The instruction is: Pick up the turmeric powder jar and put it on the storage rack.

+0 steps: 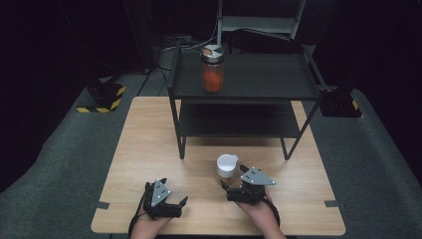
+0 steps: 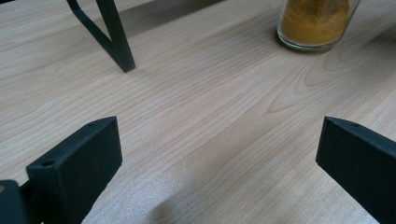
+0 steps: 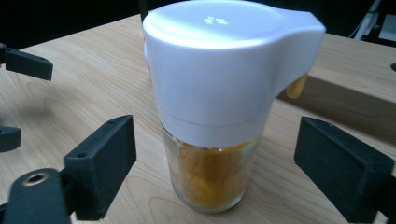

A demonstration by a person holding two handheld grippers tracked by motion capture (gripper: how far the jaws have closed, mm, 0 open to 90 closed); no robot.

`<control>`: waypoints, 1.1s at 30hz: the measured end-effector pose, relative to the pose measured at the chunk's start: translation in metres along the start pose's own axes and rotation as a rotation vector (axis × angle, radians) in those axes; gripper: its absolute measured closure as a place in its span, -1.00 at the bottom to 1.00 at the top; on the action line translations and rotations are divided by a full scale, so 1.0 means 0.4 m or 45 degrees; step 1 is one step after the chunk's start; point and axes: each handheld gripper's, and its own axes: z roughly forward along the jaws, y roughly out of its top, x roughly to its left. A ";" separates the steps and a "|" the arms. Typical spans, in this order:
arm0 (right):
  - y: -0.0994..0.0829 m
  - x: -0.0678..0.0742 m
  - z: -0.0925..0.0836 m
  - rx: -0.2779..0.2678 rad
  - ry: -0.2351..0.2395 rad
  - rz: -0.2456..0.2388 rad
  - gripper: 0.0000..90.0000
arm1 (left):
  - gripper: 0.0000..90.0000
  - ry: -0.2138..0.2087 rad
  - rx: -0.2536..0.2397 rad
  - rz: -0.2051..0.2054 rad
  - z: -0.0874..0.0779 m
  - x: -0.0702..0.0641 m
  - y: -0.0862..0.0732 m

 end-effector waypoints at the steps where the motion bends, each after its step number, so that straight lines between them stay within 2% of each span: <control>1: 0.000 -0.001 0.003 -0.002 0.004 0.001 -0.67 | -0.99 0.000 0.000 0.000 0.000 0.000 0.000; 13: -0.010 -0.003 0.035 -0.035 0.000 0.057 -0.55 | -0.99 -0.001 -0.006 0.000 -0.001 0.001 -0.002; 33: -0.018 0.006 0.069 -0.078 -0.006 0.075 -0.37 | -0.99 -0.003 -0.009 -0.003 -0.002 0.001 -0.003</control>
